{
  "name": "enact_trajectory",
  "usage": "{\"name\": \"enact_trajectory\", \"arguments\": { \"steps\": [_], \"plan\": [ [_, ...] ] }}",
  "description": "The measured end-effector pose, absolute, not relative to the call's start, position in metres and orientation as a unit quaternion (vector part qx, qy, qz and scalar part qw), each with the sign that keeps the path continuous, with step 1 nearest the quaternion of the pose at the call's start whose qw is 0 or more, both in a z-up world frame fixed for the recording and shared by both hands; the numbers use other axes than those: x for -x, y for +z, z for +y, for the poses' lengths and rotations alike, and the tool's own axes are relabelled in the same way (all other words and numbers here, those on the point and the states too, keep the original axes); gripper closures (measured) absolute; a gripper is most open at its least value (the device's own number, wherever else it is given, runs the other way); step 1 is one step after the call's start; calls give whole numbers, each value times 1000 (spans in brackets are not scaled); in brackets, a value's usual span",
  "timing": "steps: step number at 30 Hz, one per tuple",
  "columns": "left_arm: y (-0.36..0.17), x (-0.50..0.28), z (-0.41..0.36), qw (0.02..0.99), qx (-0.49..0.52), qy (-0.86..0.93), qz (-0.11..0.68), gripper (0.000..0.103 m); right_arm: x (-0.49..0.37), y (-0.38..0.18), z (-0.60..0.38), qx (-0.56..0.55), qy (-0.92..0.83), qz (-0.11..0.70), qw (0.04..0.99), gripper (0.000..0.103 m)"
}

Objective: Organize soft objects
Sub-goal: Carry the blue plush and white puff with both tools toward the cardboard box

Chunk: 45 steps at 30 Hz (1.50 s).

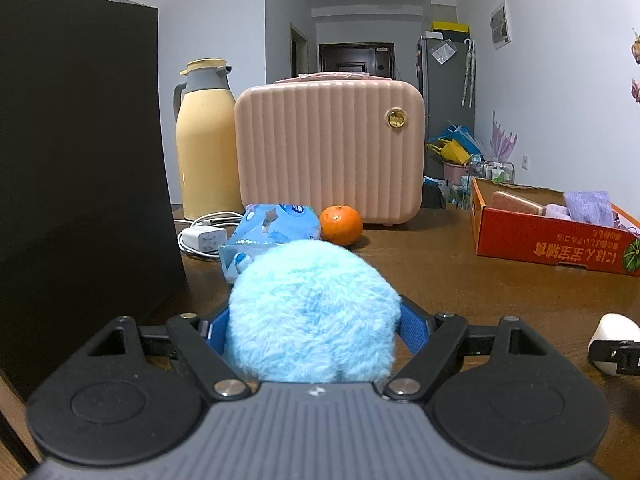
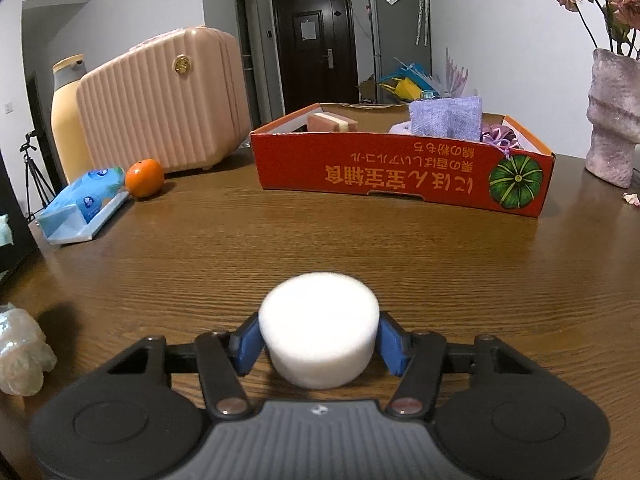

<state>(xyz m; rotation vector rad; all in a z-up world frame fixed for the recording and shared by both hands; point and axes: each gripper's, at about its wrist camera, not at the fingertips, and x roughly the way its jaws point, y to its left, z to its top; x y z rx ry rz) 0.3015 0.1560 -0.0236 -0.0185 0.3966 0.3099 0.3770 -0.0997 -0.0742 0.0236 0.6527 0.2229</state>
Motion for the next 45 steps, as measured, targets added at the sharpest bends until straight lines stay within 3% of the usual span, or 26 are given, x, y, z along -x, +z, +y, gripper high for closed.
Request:
{"name": "enact_trajectory", "arguments": {
  "steps": [27,45],
  "plan": [
    [-24,-291,149,971,24,162,173,21,-350,-54,-96,5,137,235,962,46],
    [-24,-296,87,978,9,134,162,21,-345,-42,-110,-20,132,194,972,46]
  ]
}}
